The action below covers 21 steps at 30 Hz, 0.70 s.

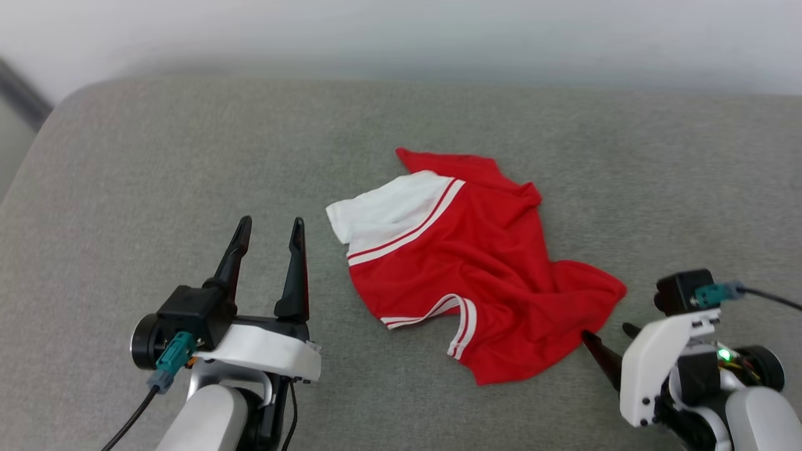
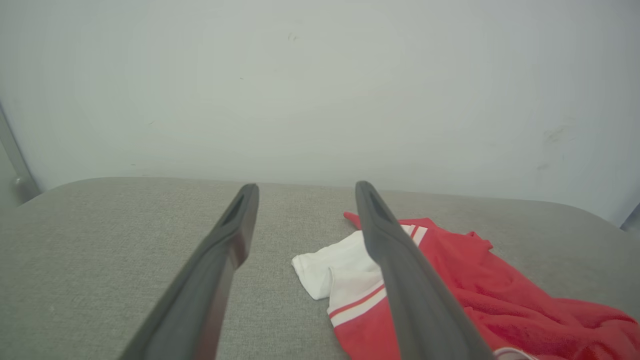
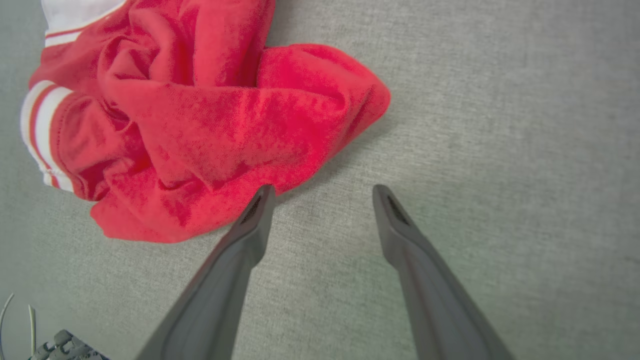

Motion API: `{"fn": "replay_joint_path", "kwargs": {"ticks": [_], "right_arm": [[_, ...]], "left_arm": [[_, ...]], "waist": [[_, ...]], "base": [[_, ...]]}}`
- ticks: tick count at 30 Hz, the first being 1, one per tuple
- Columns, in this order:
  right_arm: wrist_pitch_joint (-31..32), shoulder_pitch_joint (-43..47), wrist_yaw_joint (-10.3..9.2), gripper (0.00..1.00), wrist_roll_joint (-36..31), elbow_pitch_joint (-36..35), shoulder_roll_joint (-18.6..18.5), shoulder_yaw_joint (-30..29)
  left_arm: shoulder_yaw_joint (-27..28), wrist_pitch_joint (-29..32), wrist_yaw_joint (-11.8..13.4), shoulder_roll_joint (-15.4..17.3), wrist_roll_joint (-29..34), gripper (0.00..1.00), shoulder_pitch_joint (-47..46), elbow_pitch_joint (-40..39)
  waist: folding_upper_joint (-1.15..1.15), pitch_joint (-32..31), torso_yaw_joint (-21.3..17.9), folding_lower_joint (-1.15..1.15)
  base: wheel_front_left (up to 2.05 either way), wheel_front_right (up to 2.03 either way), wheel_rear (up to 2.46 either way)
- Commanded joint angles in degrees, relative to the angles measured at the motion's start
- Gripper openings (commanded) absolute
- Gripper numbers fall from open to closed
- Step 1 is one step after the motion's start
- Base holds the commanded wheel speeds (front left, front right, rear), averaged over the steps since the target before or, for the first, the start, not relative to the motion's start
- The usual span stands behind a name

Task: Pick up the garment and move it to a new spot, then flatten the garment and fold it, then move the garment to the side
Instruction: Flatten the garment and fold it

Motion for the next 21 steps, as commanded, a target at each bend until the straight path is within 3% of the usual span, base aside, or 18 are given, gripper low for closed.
{"fn": "replay_joint_path", "kwargs": {"ticks": [1,11,12,13,14,21], "right_arm": [[0.83,-1.52,-0.04,1.0,0.65,0.81,-0.81,0.72],[4.85,-6.91,-0.04,1.0,4.81,13.85,-2.44,6.77],[4.82,-6.86,-0.03,0.87,5.03,14.7,-2.55,7.21],[4.34,-6.93,-0.04,0.87,5.33,15.18,-2.53,7.5],[3.88,-7.15,-0.03,0.0,5.87,15.32,-2.43,7.77],[-1.89,-10.44,-0.06,0.0,4.36,10.12,-5.89,6.39]], "left_arm": [[-0.06,-0.36,-0.15,-0.28,0.46,1.0,-0.84,-0.23],[-0.05,-1.29,-0.97,-2.2,0.92,1.0,-2.08,1.14],[0.05,-1.32,-1.09,-2.31,0.9,1.0,-2.09,1.31],[0.14,-1.37,-1.16,-2.41,0.92,1.0,-2.03,1.43],[0.27,-1.42,-1.16,-2.43,0.99,1.0,-1.88,1.54],[0.95,-1.54,-1.32,-2.0,1.35,1.0,-1.11,1.94]], "waist": [[0.0,2.1,1.95,0.0],[0.0,4.66,4.85,0.0],[0.0,4.65,4.87,0.0],[0.0,4.59,4.8,0.0],[0.0,4.49,4.61,0.0],[0.0,2.8,1.81,0.0]], "base": [[0.0,0.0,0.0],[0.0,0.0,0.0],[0.0,0.0,0.0],[0.0,0.0,0.0],[0.0,0.0,0.0],[0.0,0.0,0.0]]}}
